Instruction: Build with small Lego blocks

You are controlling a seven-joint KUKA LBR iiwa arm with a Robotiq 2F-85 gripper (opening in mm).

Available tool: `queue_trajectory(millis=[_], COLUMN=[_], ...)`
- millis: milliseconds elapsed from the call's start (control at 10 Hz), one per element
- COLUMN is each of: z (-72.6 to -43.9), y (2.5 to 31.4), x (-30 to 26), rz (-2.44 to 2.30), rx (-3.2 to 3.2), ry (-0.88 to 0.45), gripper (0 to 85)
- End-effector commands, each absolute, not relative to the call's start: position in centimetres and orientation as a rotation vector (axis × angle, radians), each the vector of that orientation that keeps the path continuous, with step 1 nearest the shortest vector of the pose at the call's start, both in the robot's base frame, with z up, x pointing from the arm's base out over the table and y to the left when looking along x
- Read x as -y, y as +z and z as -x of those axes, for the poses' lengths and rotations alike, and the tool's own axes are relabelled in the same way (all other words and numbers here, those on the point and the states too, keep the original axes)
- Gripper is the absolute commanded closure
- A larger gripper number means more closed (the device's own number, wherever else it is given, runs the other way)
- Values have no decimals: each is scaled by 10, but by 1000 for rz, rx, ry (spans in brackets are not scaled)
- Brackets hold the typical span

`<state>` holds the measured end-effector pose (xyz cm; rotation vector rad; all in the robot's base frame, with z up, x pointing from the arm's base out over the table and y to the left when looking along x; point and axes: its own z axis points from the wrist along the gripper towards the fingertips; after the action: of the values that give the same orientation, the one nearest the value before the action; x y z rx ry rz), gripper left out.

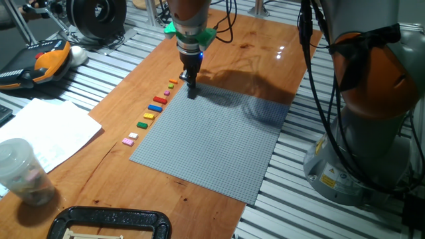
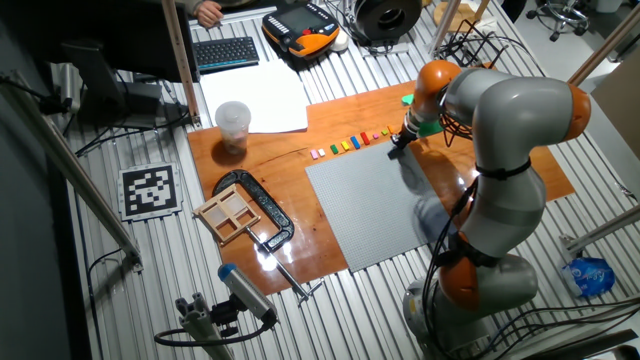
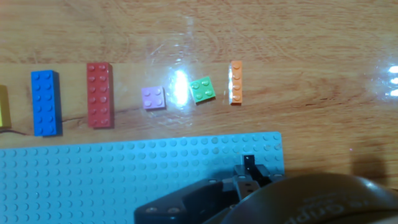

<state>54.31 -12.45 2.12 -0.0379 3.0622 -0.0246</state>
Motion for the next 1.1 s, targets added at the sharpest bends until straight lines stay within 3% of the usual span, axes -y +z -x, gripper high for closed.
queue_trajectory(millis=[0,100,200,400,500,1000], z=[-541,-541,-541,-541,-541,-539], y=[18,19,20,22,24,33], x=[124,123,122,121,120,119], rz=[30,-2,-11,-24,-34,-52], rx=[-3069,-3088,-3087,-3087,-3085,-3090], ry=[-15,7,-16,-37,-39,-58], gripper=[850,850,680,680,510,510])
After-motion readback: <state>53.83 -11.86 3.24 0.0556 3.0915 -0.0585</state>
